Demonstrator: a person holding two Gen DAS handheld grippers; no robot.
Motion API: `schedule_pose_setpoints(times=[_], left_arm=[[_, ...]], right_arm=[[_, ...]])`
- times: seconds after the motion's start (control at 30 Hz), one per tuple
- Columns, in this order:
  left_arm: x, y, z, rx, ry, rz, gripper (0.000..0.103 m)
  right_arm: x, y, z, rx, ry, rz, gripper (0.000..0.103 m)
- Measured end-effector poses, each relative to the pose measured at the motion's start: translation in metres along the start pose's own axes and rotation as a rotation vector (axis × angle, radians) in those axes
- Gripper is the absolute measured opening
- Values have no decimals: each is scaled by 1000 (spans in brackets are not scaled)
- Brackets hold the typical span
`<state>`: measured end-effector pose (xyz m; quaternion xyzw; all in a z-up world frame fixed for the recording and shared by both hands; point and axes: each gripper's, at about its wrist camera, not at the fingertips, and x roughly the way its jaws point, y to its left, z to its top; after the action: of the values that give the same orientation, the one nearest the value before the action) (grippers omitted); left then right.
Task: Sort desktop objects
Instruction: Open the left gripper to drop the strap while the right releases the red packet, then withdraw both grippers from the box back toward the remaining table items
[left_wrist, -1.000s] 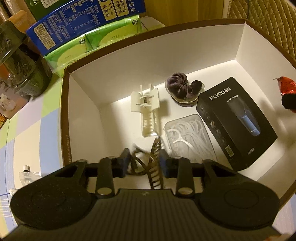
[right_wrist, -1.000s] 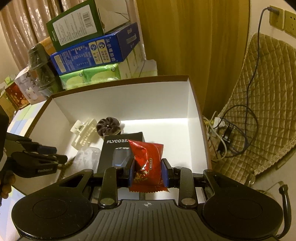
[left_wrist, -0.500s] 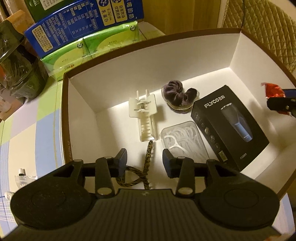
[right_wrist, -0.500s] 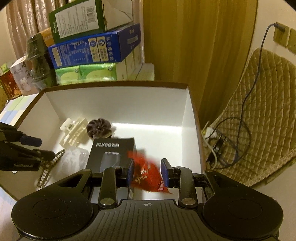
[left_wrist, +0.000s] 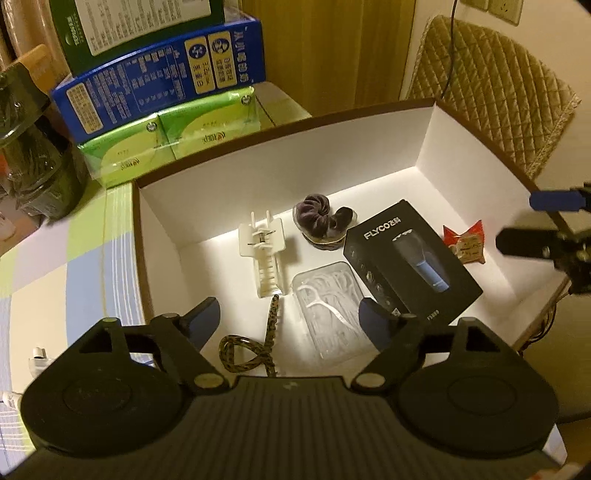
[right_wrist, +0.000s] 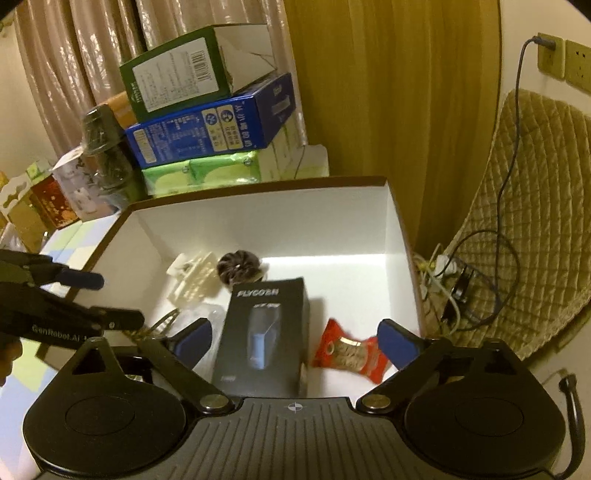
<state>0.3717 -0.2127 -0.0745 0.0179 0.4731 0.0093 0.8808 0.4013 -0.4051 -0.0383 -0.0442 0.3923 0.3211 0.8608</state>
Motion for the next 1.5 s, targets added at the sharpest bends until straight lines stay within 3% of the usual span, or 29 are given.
schedule_pose_setpoints(times=[0.43, 1.03, 1.5], left_arm=[[-44, 10, -16, -33, -38, 17, 94], [-84, 23, -49, -55, -52, 27, 94], [-107, 44, -82, -71, -46, 37, 94]], right_arm=[[-22, 20, -10, 24, 9, -7, 101], [-50, 44, -26, 48, 6, -17, 101], [-57, 88, -44, 31, 30, -5, 101]])
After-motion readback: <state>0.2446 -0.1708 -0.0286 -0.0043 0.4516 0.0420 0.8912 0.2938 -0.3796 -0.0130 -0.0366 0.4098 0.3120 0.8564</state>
